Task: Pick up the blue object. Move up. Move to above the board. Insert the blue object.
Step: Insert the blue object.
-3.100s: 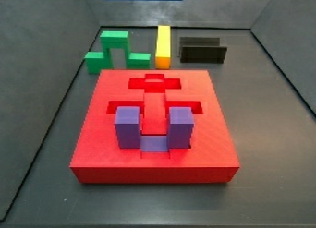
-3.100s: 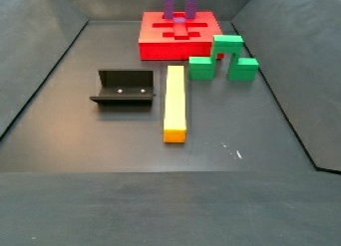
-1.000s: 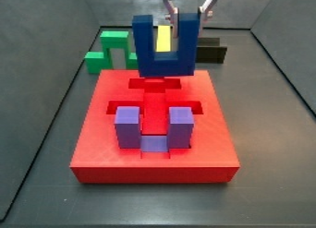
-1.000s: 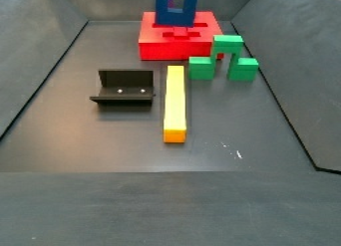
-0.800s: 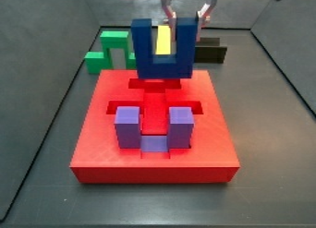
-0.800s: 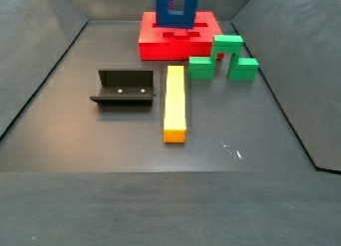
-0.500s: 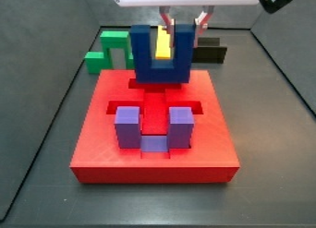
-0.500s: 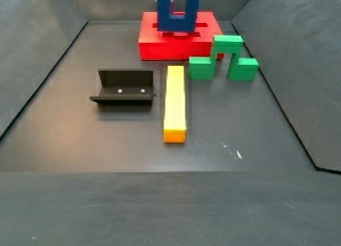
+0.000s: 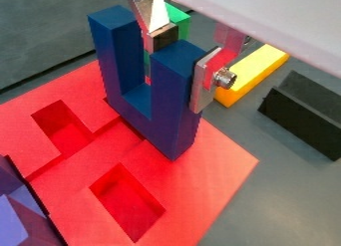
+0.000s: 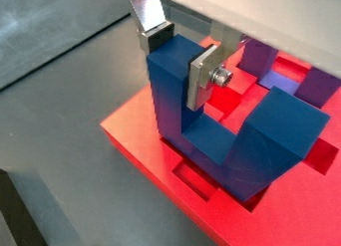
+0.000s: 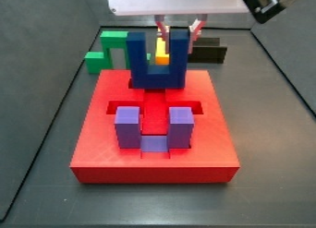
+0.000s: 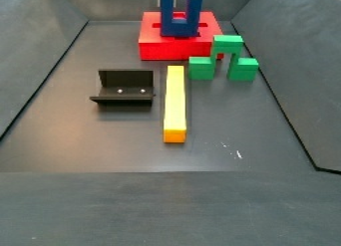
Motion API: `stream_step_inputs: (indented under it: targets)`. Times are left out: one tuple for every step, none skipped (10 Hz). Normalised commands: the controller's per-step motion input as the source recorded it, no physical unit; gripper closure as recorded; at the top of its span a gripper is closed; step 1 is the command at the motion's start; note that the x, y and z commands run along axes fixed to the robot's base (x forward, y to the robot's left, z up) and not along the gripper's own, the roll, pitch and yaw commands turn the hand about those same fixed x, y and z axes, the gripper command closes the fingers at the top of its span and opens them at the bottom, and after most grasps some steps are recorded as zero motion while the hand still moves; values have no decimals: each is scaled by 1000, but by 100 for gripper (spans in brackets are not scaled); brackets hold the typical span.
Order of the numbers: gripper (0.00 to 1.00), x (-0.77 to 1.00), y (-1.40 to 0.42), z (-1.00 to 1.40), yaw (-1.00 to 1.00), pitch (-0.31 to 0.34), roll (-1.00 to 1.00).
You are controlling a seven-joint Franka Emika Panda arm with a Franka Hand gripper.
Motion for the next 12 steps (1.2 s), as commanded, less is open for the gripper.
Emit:
stream_step_inputs:
  targets:
    - [100,-209,71,-74,0,-63,0]
    - [100,-203,69,-63,0,-47,0]
    - [100,-194,40,-63,0,-44,0]
    - [100,-169,29,-103,0,-57,0]
    - [100,-6,0,-123,0,-54,0]
    - [100,0,0,-206,0,-43,24]
    - [100,80,-26,-420,0,0,150]
    - [100,46,0,-560,-3,0,159]
    - [100,40,0,-629,-23,0,150]
    - [100,23,-26,-643,-29,0,166]
    - [100,29,-31,-683,-14,0,161]
    - [100,14,-29,-603,0,0,159]
